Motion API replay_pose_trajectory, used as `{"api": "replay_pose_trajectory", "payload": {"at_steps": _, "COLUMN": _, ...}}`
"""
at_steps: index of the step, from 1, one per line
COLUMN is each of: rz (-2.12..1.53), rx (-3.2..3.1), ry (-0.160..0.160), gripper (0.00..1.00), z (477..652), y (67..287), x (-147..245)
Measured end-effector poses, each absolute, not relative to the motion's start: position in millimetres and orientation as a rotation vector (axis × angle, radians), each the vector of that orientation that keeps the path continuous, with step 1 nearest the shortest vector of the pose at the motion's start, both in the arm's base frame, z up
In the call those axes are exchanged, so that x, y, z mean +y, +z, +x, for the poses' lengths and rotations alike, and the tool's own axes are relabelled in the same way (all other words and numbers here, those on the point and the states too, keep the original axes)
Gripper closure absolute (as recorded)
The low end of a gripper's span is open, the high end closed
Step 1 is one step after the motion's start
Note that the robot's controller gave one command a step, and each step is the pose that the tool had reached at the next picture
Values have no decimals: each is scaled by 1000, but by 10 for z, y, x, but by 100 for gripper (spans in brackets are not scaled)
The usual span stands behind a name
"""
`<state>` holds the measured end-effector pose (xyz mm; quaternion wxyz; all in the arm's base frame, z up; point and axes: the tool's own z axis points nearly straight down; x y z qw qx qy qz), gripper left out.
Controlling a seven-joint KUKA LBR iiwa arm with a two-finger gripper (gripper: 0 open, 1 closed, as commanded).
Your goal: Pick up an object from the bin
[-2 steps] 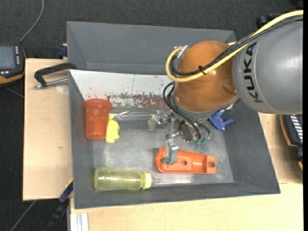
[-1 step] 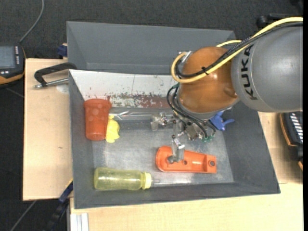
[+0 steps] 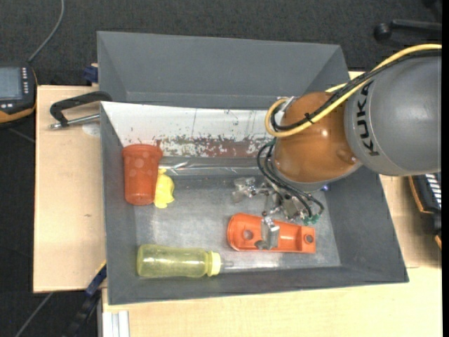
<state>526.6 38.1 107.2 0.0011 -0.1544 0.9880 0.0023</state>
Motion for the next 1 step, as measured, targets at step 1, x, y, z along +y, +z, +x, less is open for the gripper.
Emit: {"api": "replay_pose_trajectory", "payload": {"at_steps": 1, "rz": -616, "rx": 3072, "ry": 3, "gripper": 0, "z": 5387, "y": 892, "x": 362}}
